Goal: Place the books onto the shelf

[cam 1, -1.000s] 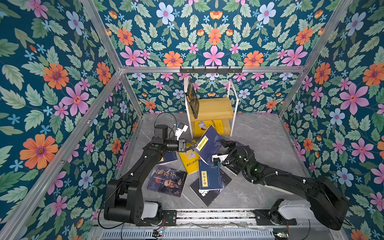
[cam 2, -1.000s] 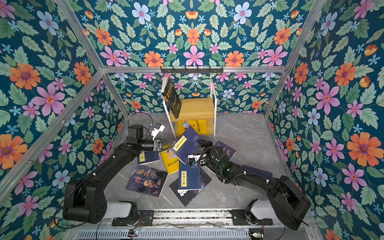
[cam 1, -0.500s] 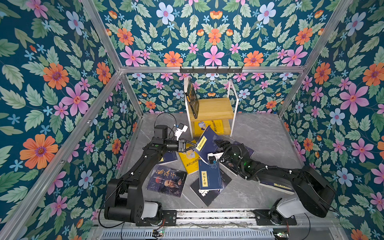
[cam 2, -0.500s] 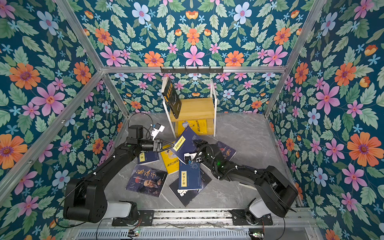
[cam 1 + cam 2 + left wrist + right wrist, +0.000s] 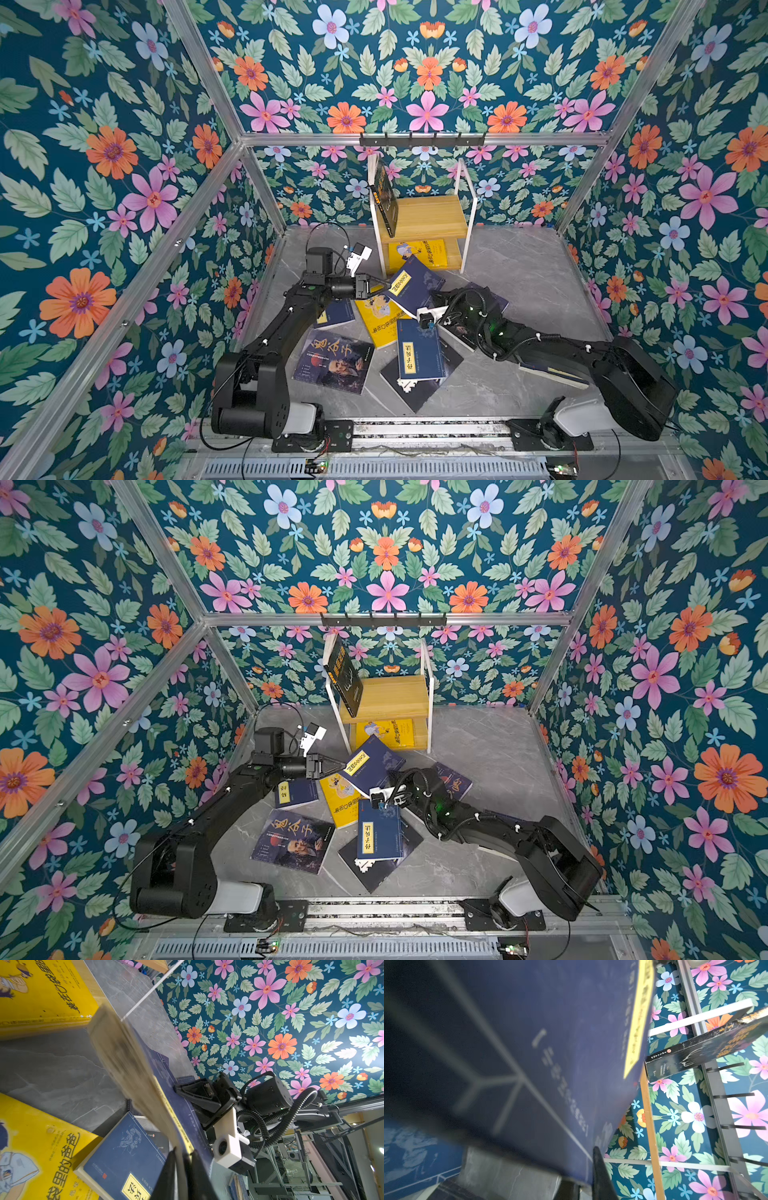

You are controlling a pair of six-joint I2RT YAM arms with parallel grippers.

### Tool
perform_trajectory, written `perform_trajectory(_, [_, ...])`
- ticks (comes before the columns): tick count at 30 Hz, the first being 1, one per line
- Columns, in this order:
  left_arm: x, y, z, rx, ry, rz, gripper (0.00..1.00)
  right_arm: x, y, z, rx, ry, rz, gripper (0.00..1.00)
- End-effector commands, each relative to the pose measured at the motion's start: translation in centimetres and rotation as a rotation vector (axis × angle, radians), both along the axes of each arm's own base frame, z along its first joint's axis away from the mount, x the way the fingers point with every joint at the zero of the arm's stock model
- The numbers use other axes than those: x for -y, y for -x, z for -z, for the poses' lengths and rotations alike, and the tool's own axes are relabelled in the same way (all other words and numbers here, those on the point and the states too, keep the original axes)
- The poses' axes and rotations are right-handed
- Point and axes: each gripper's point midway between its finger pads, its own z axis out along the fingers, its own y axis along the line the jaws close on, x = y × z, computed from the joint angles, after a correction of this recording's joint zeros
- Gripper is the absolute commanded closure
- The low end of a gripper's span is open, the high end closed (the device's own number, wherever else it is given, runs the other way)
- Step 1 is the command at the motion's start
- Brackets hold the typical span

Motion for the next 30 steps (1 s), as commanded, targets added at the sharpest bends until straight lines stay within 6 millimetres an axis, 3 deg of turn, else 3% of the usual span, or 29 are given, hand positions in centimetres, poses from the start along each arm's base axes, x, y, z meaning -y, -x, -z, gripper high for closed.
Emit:
perform_trajectory(1, [-1.4,-1.8,-0.2,0.07,-0.052,-0.076,0.5,-0.2,0.5,0.0,-0.028,-0.01,-0.015,1.0])
perform_trajectory(4, [-3.4,-3.5,0.0,0.102,-0.126,-0.163,0.34,0.0,0.5,0.5,-0.055,-0.005,-0.008,1.0])
perform_trajectory(7, [-5.8,-4.8,0.1,0.137,-0.198,-0.267,0.25,0.1,0.2,0.6,-0.069,-0.001,0.011,1.0])
perform_trajectory(10, [-8.8,-5.9,0.8,0.175,-0.305,-0.403,0.2,0.4,-0.7,0.7,-0.087,0.006,0.06,1.0])
perform_trajectory(16, [-17.3,-7.6,3.3,0.236,-0.658,-0.723,0.12,1.4,-3.9,-0.2,-0.083,0.005,0.215,1.0])
perform_trajectory(18, [-19.0,-7.7,3.5,0.244,-0.728,-0.781,0.09,1.5,-5.0,-0.1,-0.087,0.016,0.258,1.0])
perform_trajectory(27, [-19.6,-8.4,3.2,0.225,-0.71,-0.844,0.03,3.3,-9.4,0.7,-0.169,-0.02,0.422,1.0])
perform_trajectory(28, [-19.6,-8.4,3.0,0.229,-0.708,-0.847,0.03,3.3,-9.9,2.0,-0.188,0.001,0.438,1.0])
perform_trajectory(30, [-19.5,-8.5,2.6,0.237,-0.702,-0.847,0.02,3.4,-10.9,1.6,-0.187,-0.03,0.472,1.0])
